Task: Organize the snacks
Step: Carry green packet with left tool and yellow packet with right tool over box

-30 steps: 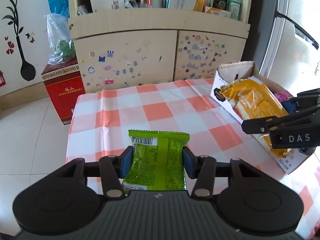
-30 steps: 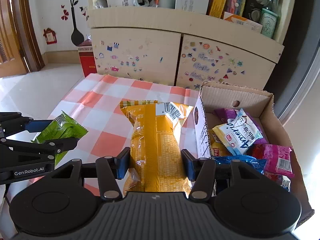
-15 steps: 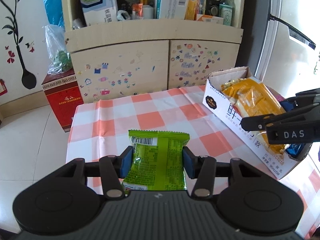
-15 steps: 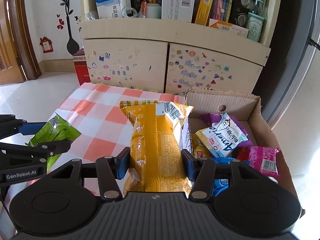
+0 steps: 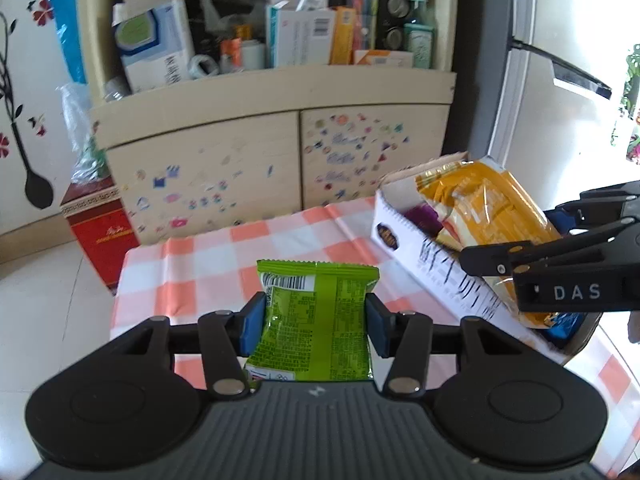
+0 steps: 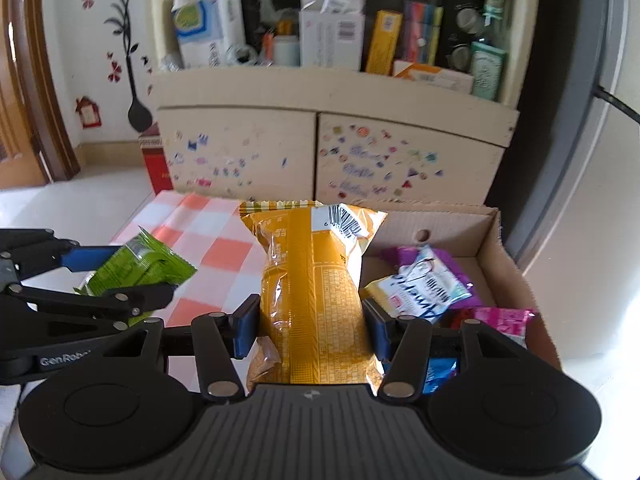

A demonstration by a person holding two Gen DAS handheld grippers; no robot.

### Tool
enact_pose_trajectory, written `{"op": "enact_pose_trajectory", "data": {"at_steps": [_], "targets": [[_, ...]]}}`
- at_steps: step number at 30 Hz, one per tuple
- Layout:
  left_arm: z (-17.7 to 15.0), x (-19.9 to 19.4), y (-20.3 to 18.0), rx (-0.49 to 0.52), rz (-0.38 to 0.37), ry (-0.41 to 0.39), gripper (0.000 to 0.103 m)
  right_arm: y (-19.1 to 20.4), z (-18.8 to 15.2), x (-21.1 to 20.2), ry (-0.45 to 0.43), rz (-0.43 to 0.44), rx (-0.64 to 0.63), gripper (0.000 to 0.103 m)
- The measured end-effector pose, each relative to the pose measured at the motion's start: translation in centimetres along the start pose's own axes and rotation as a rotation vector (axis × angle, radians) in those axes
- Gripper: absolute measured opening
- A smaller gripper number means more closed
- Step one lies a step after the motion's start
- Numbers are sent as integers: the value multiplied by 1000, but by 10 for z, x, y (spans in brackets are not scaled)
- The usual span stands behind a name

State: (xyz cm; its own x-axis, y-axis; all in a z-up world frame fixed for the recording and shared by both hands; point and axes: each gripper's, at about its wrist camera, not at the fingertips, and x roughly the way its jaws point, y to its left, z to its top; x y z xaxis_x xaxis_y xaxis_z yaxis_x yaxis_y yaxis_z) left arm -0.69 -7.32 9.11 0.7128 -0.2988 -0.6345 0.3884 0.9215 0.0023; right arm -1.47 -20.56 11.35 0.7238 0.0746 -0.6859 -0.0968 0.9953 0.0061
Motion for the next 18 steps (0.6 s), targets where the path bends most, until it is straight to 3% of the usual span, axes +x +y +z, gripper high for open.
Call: {"op": "enact_pose_trajectory", "data": {"at_steps": [8, 18], "targets": [[28, 9, -32, 26, -65, -35, 51, -42, 6, -24, -61, -38, 103, 61], [65, 41, -76, 25, -163, -29, 51, -104, 4, -40, -91, -94, 349, 61]]}}
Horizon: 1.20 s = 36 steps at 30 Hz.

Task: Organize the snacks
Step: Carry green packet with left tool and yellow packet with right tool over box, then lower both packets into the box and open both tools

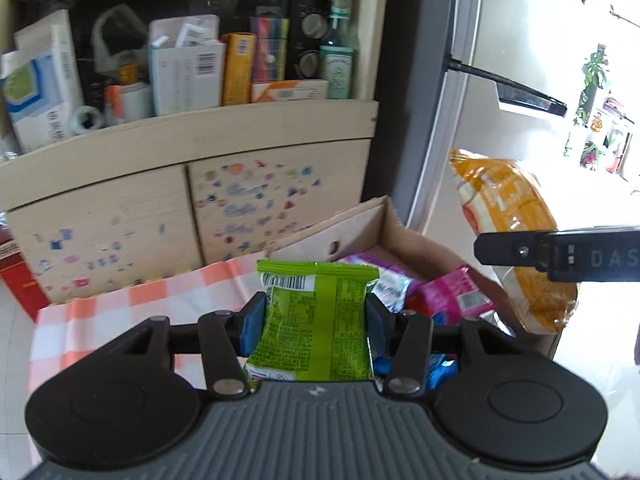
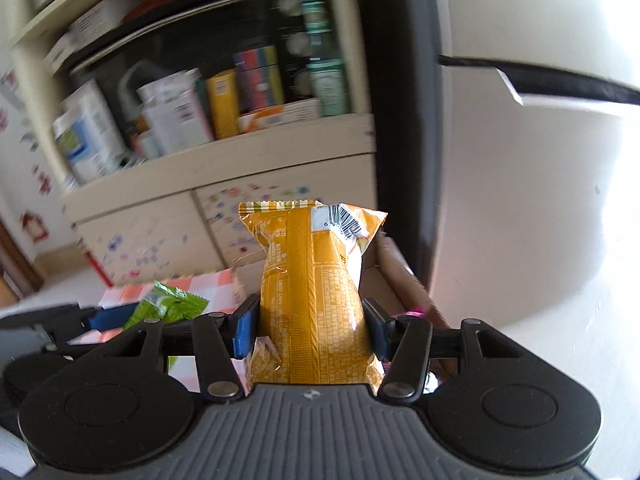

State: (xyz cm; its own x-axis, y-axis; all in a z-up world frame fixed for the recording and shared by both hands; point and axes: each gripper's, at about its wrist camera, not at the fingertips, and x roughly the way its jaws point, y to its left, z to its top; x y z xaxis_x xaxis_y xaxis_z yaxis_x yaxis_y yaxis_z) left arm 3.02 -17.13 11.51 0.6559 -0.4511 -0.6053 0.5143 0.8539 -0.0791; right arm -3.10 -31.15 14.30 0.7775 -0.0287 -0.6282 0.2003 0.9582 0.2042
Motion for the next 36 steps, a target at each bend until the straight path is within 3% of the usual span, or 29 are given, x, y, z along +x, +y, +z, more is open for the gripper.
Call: {"op": "enact_pose_trajectory", "data": {"at_steps": [15, 17, 19, 22, 36], "targets": [[24, 79, -33, -5, -61, 70, 52, -33, -1, 26, 68, -89, 199, 61], [23, 85, -35, -1, -60, 80, 59, -35, -3, 31, 84, -99, 216, 62], [23, 86, -37, 18, -56, 82, 77, -33, -3, 32, 82, -104, 212, 67], [23, 83, -40, 56, -26, 82, 89, -31, -2, 28, 60, -116, 199, 78], [24, 55, -29, 141, 85, 146, 94, -36, 0, 15, 22, -143, 195, 94]]}}
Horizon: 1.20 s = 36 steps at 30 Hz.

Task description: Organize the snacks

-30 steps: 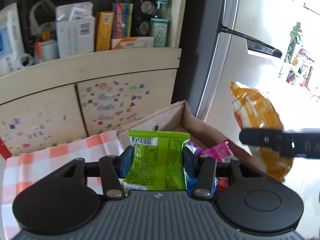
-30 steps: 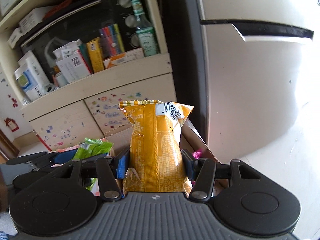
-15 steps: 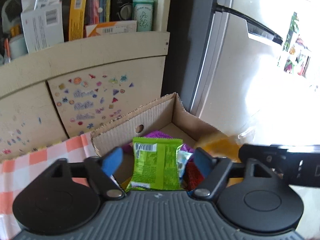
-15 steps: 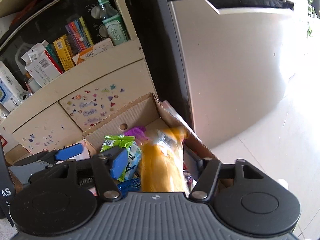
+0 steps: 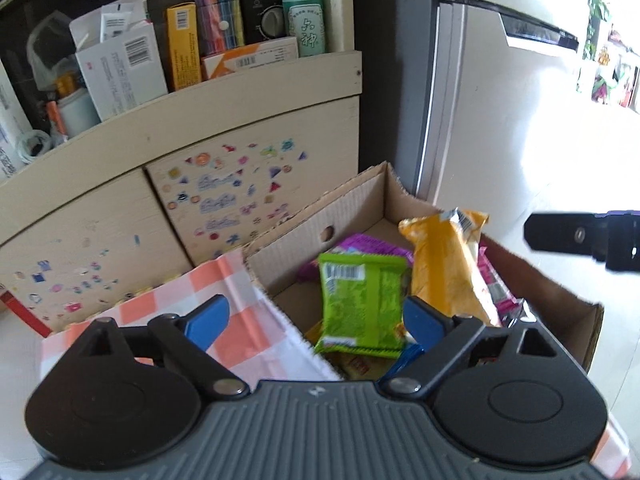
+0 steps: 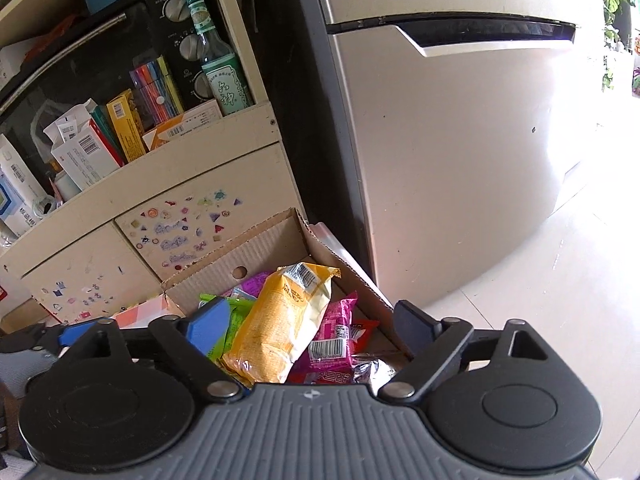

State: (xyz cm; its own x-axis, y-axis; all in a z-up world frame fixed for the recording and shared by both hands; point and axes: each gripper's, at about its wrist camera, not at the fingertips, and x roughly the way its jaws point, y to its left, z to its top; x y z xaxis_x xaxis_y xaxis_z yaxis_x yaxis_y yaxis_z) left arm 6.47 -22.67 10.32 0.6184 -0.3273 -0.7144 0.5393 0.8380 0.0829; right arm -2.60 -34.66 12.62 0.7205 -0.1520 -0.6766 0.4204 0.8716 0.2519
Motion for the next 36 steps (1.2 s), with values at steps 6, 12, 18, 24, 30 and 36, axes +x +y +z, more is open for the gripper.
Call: {"op": "enact_pose_trajectory", "data": {"at_steps": [6, 12, 18, 24, 30, 36], "targets": [[-4, -4, 6, 6, 5, 23, 98, 6, -4, 5, 30, -48, -58, 99], [-4, -1, 10, -30, -8, 32, 101, 11, -10, 8, 44, -103, -112, 103], [-8, 4, 6, -1, -16, 47, 101, 14, -15, 18, 81, -171, -145, 103], [-7, 10, 8, -24, -22, 75, 102, 17, -22, 25, 107, -231, -179, 103], [-8, 16, 15, -68, -8, 110, 102, 20, -25, 30, 127, -256, -194, 103], [-9, 19, 11, -53, 7, 115, 102, 23, -27, 32, 134, -267, -198, 103]]}}
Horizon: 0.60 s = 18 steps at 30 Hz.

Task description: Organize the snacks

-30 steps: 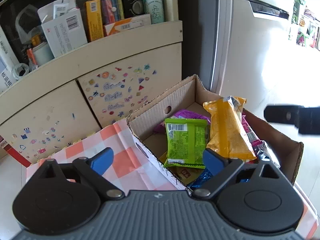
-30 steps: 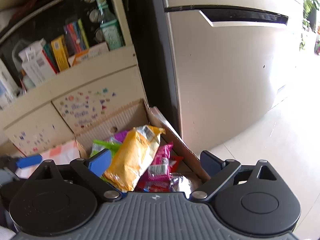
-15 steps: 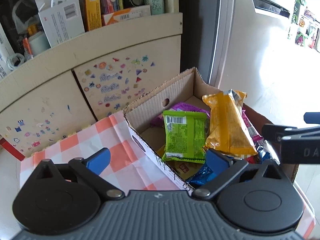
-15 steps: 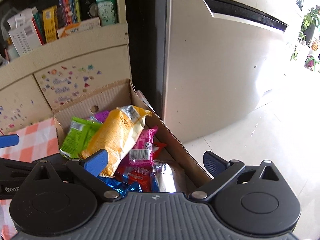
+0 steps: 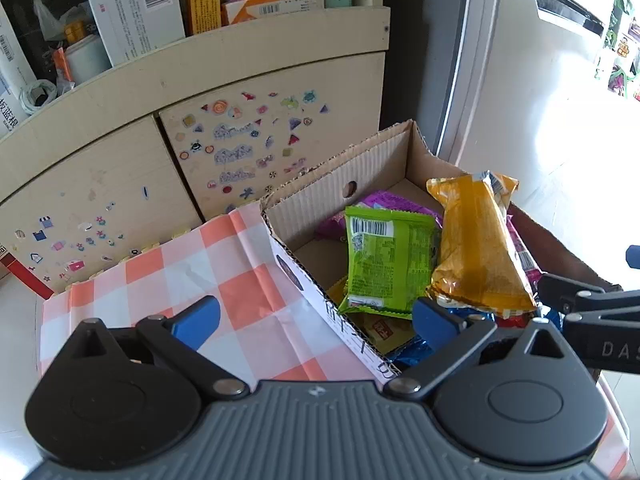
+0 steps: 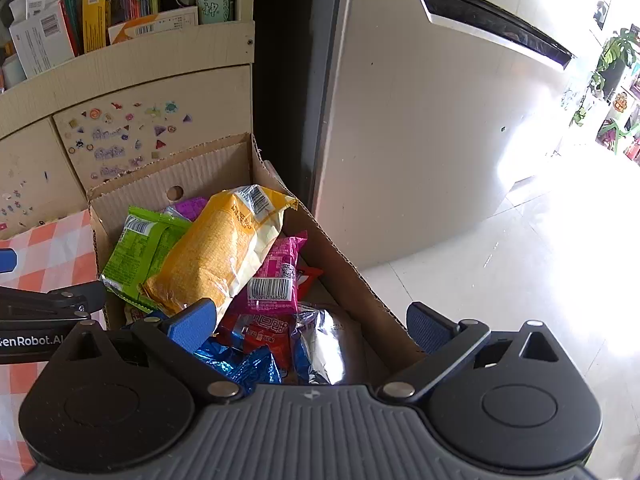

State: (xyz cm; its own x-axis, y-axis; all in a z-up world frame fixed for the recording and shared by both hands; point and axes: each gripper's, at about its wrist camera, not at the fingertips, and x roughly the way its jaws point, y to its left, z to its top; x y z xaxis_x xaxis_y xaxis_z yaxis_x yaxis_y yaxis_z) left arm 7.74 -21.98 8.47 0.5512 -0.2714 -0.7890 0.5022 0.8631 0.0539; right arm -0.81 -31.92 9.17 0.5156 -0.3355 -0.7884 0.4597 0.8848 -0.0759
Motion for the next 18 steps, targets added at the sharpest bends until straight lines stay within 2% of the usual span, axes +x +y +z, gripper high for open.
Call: {"op": "enact_pose_trajectory", "data": {"at_steps": [18], "targets": [[-3, 1, -11, 55, 63, -19, 102, 2, 0, 5, 20, -15, 1, 103]]}}
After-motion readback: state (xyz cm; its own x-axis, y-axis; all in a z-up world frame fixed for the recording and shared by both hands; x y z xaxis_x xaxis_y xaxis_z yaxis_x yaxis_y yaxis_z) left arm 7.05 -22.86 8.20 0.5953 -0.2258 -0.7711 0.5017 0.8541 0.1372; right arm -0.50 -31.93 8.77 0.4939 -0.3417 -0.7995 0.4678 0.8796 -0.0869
